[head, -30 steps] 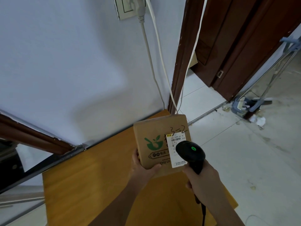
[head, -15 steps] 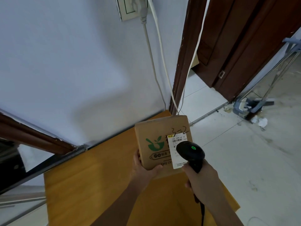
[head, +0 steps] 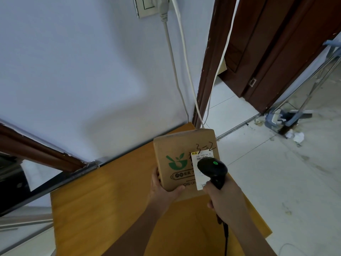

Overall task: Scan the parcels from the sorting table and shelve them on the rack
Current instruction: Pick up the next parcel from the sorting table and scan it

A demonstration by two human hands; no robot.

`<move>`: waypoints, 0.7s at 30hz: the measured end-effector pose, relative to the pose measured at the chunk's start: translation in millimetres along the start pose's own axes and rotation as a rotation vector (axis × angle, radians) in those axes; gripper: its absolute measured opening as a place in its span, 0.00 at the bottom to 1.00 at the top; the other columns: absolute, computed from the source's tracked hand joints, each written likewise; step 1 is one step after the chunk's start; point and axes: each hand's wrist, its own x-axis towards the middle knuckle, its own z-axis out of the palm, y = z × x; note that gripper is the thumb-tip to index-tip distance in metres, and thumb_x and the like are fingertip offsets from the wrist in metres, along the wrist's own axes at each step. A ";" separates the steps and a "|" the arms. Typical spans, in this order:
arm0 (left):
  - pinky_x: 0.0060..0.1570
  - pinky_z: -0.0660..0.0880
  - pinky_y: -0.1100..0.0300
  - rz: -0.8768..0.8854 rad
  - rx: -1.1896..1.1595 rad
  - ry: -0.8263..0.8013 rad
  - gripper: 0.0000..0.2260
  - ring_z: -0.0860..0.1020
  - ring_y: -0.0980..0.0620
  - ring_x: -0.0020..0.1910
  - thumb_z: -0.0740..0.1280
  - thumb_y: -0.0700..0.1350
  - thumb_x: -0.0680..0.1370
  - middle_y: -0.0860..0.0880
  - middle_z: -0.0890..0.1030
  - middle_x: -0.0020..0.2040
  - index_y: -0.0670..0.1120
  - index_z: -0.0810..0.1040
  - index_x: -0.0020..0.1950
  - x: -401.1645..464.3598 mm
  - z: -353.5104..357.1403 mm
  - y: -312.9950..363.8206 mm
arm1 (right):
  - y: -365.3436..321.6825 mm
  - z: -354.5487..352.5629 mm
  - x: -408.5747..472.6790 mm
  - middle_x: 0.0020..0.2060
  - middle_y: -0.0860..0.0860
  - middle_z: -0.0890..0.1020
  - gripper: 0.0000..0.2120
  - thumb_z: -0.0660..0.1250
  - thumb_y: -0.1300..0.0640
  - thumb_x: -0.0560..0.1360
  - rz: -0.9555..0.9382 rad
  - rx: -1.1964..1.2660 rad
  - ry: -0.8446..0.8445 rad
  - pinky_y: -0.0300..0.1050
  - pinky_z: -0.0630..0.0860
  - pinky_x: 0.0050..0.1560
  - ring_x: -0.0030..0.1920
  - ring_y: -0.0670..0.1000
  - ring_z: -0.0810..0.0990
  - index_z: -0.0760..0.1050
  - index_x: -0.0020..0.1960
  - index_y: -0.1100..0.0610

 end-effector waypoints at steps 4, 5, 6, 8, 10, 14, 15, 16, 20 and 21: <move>0.56 0.84 0.46 -0.006 0.009 0.006 0.56 0.78 0.51 0.67 0.84 0.66 0.58 0.57 0.74 0.71 0.68 0.55 0.79 -0.7 1.0 -2.2 | 1.7 0.4 -2.2 0.28 0.52 0.80 0.03 0.68 0.58 0.78 -0.002 -0.009 0.019 0.33 0.74 0.26 0.24 0.46 0.81 0.74 0.47 0.54; 0.56 0.84 0.46 -0.005 0.011 0.006 0.57 0.77 0.51 0.67 0.84 0.66 0.58 0.57 0.74 0.71 0.68 0.54 0.79 -0.9 1.2 -2.9 | 1.6 0.3 -2.0 0.28 0.52 0.80 0.03 0.68 0.58 0.78 -0.004 -0.009 0.025 0.34 0.74 0.27 0.24 0.46 0.81 0.74 0.47 0.54; 0.57 0.84 0.46 -0.003 0.010 0.005 0.57 0.77 0.51 0.67 0.84 0.66 0.58 0.57 0.73 0.71 0.68 0.54 0.79 -1.2 1.2 -3.8 | 1.2 0.3 -1.9 0.28 0.52 0.79 0.03 0.68 0.58 0.78 -0.003 -0.006 0.030 0.34 0.74 0.27 0.24 0.46 0.81 0.74 0.47 0.53; 0.58 0.84 0.45 0.001 0.001 0.000 0.56 0.76 0.51 0.68 0.84 0.66 0.58 0.57 0.72 0.71 0.69 0.54 0.79 -2.3 1.0 -4.7 | 0.5 -0.3 -1.6 0.27 0.52 0.79 0.03 0.67 0.58 0.78 -0.004 0.003 0.038 0.35 0.75 0.27 0.24 0.46 0.81 0.73 0.47 0.53; 0.58 0.84 0.46 0.001 0.001 -0.003 0.57 0.76 0.52 0.68 0.84 0.65 0.59 0.58 0.72 0.71 0.69 0.53 0.79 -4.1 0.8 -3.8 | 0.4 -1.2 -2.1 0.27 0.52 0.80 0.04 0.67 0.57 0.78 -0.024 -0.008 0.041 0.37 0.76 0.28 0.23 0.46 0.80 0.73 0.46 0.53; 0.55 0.85 0.49 -0.006 -0.005 -0.010 0.56 0.78 0.54 0.65 0.84 0.65 0.59 0.59 0.74 0.69 0.71 0.53 0.77 -7.0 0.5 -1.9 | 0.9 -1.7 -7.7 0.26 0.51 0.78 0.06 0.67 0.58 0.78 -0.033 -0.015 0.043 0.35 0.73 0.27 0.22 0.45 0.78 0.73 0.43 0.54; 0.54 0.85 0.49 -0.008 -0.013 -0.014 0.56 0.78 0.54 0.65 0.84 0.65 0.59 0.59 0.74 0.69 0.71 0.53 0.78 -7.3 0.4 -2.0 | 2.0 -2.0 -9.0 0.26 0.51 0.78 0.06 0.68 0.59 0.78 -0.031 -0.013 0.042 0.34 0.73 0.26 0.22 0.45 0.78 0.73 0.44 0.54; 0.53 0.85 0.48 -0.010 -0.015 -0.014 0.56 0.78 0.53 0.65 0.84 0.65 0.58 0.59 0.74 0.69 0.71 0.53 0.78 -7.6 0.2 -1.7 | 3.1 -2.5 -10.2 0.25 0.51 0.78 0.06 0.68 0.59 0.78 -0.026 -0.011 0.036 0.33 0.73 0.25 0.21 0.45 0.78 0.72 0.44 0.54; 0.53 0.85 0.46 -0.020 -0.032 -0.008 0.58 0.79 0.53 0.65 0.83 0.71 0.55 0.57 0.74 0.70 0.72 0.54 0.77 -6.8 0.0 -3.0 | 7.6 -5.4 -15.6 0.26 0.51 0.78 0.04 0.68 0.59 0.78 0.006 -0.001 0.010 0.33 0.73 0.25 0.21 0.44 0.78 0.74 0.48 0.55; 0.53 0.85 0.46 -0.020 -0.023 -0.008 0.58 0.79 0.53 0.65 0.83 0.71 0.55 0.57 0.75 0.70 0.72 0.53 0.77 -7.0 -0.1 -2.7 | 8.1 -6.0 -17.1 0.26 0.51 0.79 0.03 0.68 0.59 0.78 0.010 -0.003 0.008 0.33 0.73 0.26 0.22 0.45 0.78 0.74 0.49 0.55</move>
